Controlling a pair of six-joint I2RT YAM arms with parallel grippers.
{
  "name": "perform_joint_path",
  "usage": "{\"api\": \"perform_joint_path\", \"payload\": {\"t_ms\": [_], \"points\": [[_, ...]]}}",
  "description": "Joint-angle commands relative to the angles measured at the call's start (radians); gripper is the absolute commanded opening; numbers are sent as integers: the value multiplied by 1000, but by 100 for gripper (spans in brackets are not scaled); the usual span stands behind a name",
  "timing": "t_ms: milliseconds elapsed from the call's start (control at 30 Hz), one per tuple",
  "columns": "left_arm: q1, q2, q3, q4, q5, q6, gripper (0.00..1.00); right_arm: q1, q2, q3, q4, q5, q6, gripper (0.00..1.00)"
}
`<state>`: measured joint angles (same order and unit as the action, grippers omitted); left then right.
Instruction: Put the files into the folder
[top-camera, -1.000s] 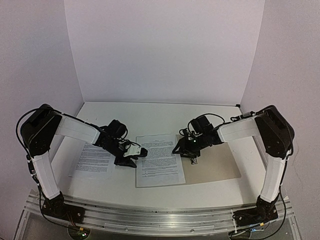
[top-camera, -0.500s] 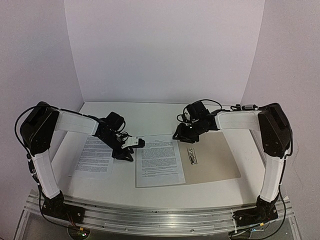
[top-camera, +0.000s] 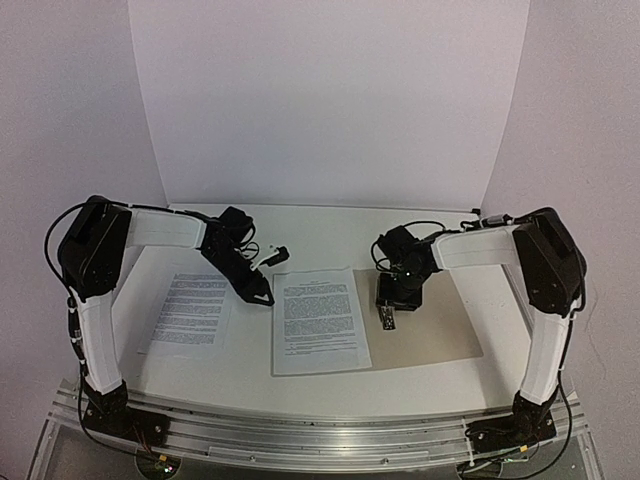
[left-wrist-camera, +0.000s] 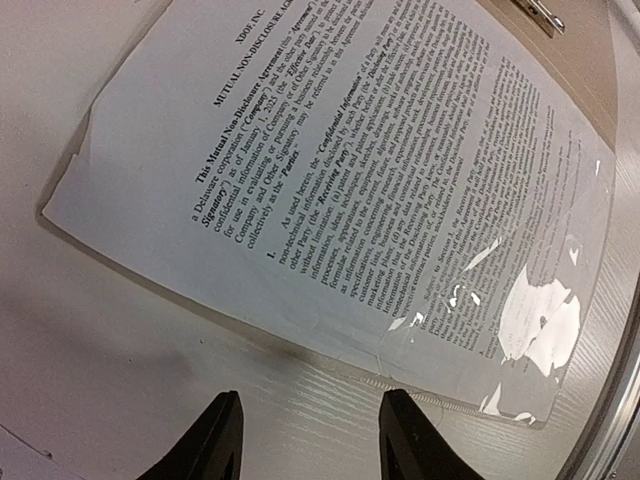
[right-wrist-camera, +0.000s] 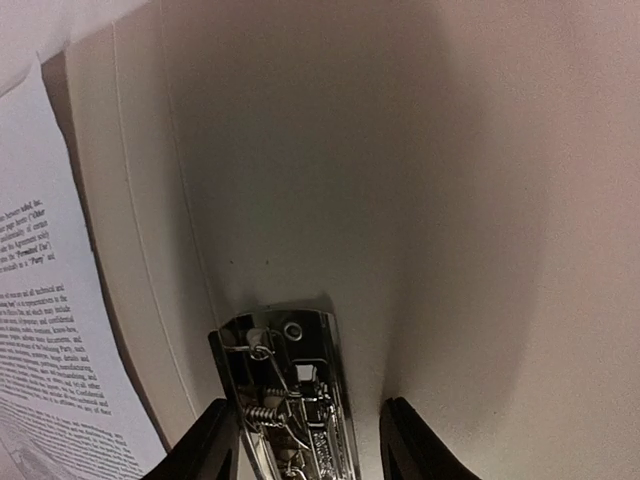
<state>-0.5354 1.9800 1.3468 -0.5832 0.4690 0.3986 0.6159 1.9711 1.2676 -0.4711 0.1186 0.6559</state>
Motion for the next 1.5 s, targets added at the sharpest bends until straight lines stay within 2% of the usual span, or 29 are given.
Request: {"api": "perform_joint_path", "payload": {"t_ms": [0,100,400,500,667,767,900,1067,1233,1467], "points": [[2,-6,43,-27,8,-24,48,-1,-84,-80,12,-82,86,46],[2,-6,45,-19,2,-13,48,0,-86,-135,99,-184,139,42],[0,-32,55,-27,30,47,48,2,-72,-135,158,-257,171,33],[-22,-40,64,-2,33,98,49,11,-77,-133,168,-283,183,35],[-78,-7,131,74,79,148,50,-12,-140,-136,112,-214,124,39],[-118,83,256,101,105,44,48,-18,-182,-127,66,-184,85,40],[-167,248,502,102,93,-288,44,-17,-216,-169,47,-209,78,37],[-230,405,731,72,64,-581,42,-19,-244,-197,64,-285,38,34],[-263,467,775,85,6,-701,43,-53,-220,-196,95,-272,-23,35],[-272,501,783,82,-20,-754,42,-69,-87,-192,221,-340,-24,30]]}}
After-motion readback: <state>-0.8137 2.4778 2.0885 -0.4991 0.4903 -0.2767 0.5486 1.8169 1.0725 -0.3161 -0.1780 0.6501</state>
